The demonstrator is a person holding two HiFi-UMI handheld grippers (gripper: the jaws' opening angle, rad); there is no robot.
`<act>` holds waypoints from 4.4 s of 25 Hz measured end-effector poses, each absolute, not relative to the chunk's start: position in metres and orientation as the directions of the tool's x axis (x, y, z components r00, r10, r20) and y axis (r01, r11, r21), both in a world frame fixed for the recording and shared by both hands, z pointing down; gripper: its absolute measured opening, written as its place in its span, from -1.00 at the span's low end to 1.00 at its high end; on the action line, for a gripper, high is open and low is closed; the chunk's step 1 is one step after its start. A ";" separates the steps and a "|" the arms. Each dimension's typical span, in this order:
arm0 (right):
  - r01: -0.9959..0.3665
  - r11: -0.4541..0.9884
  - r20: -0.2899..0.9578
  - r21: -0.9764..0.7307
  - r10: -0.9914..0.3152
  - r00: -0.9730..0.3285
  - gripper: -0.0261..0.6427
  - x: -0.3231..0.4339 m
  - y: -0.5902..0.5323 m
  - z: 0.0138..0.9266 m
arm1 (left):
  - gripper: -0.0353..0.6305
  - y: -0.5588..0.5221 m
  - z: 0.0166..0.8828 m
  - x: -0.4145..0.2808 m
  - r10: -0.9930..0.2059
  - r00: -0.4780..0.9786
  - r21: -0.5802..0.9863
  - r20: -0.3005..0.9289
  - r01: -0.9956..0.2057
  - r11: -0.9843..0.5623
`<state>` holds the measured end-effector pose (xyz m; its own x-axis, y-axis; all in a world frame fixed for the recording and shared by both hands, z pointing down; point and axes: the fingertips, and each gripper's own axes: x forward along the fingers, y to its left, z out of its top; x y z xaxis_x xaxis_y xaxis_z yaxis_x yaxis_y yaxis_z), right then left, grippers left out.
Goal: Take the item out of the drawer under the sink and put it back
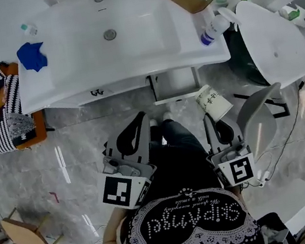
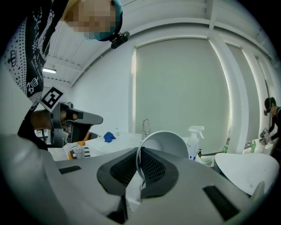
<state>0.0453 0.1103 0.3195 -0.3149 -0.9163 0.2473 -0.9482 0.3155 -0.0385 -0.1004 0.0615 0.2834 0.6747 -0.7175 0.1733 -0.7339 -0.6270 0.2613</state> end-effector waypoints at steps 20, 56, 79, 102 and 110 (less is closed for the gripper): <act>-0.927 0.376 0.207 0.004 -0.907 -0.367 -0.85 0.027 0.090 0.308 | -0.88 0.060 0.289 -0.109 -0.731 0.652 0.291 0.201 -0.752 -0.591; -0.937 0.347 0.256 0.050 -0.911 -0.324 -0.85 0.049 0.100 0.320 | -0.88 0.071 0.309 -0.116 -0.746 0.616 0.354 0.253 -0.777 -0.521; -0.908 0.411 0.339 0.084 -0.868 -0.361 -0.85 0.038 0.088 0.348 | -0.88 0.069 0.312 -0.140 -0.778 0.569 0.357 0.266 -0.808 -0.469; -0.846 0.514 0.425 0.142 -0.803 -0.417 -0.85 0.073 0.063 0.373 | -0.88 0.055 0.312 -0.119 -0.828 0.489 0.376 0.274 -0.847 -0.376; -0.812 0.560 0.420 0.163 -0.784 -0.456 -0.85 0.103 0.044 0.370 | -0.88 0.039 0.312 -0.074 -0.823 0.501 0.384 0.266 -0.839 -0.387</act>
